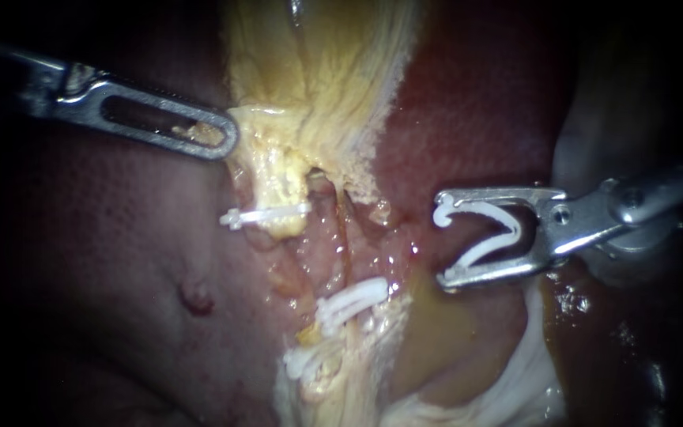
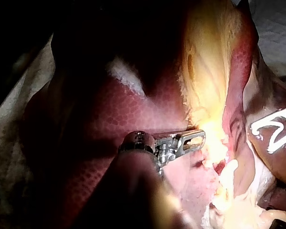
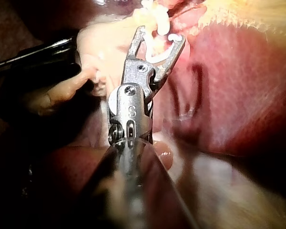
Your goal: Clipping third clip right tube
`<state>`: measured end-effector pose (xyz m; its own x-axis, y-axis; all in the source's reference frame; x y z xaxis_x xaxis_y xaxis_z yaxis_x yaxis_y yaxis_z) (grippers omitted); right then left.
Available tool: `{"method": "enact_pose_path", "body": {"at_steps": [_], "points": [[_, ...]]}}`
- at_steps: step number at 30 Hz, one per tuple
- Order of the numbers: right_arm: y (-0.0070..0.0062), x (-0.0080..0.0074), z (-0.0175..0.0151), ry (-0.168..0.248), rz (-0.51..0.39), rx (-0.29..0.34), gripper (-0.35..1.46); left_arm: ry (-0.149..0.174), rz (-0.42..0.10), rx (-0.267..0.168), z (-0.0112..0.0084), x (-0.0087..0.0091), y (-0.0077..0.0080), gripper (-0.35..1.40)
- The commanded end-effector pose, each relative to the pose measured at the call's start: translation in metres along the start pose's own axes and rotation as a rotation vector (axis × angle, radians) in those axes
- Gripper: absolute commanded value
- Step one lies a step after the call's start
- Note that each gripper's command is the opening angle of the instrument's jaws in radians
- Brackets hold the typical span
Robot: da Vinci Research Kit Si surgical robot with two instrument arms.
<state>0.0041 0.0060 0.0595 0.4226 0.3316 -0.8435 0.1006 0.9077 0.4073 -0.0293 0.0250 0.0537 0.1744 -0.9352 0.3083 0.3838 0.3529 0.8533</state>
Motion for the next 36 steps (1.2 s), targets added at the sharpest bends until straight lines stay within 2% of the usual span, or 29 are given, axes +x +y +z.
{"method": "enact_pose_path", "body": {"at_steps": [1, 9, 16, 29, 36], "points": [[0.0000, -0.0001, 0.0002, 0.000, -0.006, 0.002, 0.50, 0.000, 0.000, 0.000, 0.0000, 0.0000, 0.0000, -0.35], [-0.0001, -0.0001, 0.0017, 0.006, 0.031, 0.021, 0.50, 0.000, 0.001, -0.001, 0.0000, 0.0000, 0.0000, -0.35], [0.0003, -0.0005, 0.0036, 0.015, 0.105, 0.043, 0.50, 0.000, 0.000, -0.001, 0.0000, 0.0001, -0.0001, -0.35], [0.0022, -0.0024, 0.0081, 0.021, 0.233, 0.047, 0.50, -0.001, 0.000, -0.002, 0.0001, 0.0001, -0.0003, -0.35], [0.0036, -0.0036, 0.0097, 0.020, 0.243, 0.037, 0.50, -0.001, 0.000, -0.002, 0.0000, 0.0001, -0.0003, -0.35]]}}
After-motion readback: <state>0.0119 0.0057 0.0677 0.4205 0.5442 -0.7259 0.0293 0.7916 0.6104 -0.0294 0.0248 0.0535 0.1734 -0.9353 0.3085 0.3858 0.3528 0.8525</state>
